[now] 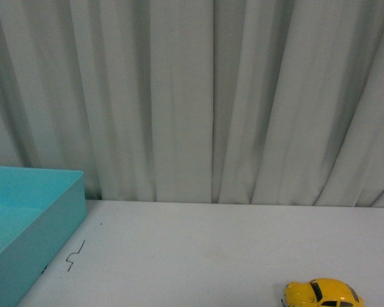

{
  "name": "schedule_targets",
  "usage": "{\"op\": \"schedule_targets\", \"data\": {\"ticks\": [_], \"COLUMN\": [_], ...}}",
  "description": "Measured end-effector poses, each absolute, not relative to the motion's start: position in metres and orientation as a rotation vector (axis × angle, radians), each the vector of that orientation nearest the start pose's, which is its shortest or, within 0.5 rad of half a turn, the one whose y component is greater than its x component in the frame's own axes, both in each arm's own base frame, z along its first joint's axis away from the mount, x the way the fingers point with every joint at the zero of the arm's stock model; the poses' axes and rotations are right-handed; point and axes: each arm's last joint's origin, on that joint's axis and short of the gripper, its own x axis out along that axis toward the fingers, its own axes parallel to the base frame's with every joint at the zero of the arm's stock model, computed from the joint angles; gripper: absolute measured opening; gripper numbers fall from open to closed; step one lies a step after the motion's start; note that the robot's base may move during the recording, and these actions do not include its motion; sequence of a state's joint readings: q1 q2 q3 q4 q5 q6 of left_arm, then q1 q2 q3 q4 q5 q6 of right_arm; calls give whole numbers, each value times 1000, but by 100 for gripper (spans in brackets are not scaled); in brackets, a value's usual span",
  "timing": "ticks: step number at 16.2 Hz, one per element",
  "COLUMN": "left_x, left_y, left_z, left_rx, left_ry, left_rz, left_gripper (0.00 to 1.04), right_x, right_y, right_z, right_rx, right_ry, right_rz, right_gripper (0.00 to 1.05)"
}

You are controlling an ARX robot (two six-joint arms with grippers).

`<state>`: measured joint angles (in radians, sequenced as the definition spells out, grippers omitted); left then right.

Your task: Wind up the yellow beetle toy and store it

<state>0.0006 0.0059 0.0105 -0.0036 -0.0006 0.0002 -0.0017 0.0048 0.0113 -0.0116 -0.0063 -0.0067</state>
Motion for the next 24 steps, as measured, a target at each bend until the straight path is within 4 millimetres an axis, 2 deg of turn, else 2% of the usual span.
{"op": "schedule_targets", "data": {"ticks": [1, 3, 5, 7, 9, 11, 13, 16, 18, 24], "left_x": [97, 97, 97, 97, 97, 97, 97, 97, 97, 97], "left_y": [0, 0, 0, 0, 0, 0, 0, 0, 0, 0], "left_z": [166, 166, 166, 166, 166, 166, 166, 166, 166, 166], "left_rx": [0, 0, 0, 0, 0, 0, 0, 0, 0, 0], "left_ry": [-1, -1, -1, -1, -1, -1, -1, -1, -1, -1], "left_rz": [1, 1, 1, 2, 1, 1, 1, 1, 1, 2], "left_gripper": [98, 98, 98, 98, 98, 98, 98, 98, 98, 98], "right_x": [98, 104, 132, 182, 242, 297, 326, 354, 360, 383], "right_y": [-2, -17, -40, -54, -57, -49, -42, -42, -41, -40], "right_z": [163, 172, 187, 199, 194, 162, 135, 127, 114, 82], "right_rx": [39, 70, 59, 8, -35, -73, -141, -294, -318, -435], "right_ry": [88, 42, -1, -43, -42, 108, 229, 263, 318, 413], "right_rz": [53, 40, 4, 29, 95, 270, 476, 731, 874, 1095], "right_gripper": [98, 98, 98, 98, 98, 98, 98, 98, 98, 98]}}
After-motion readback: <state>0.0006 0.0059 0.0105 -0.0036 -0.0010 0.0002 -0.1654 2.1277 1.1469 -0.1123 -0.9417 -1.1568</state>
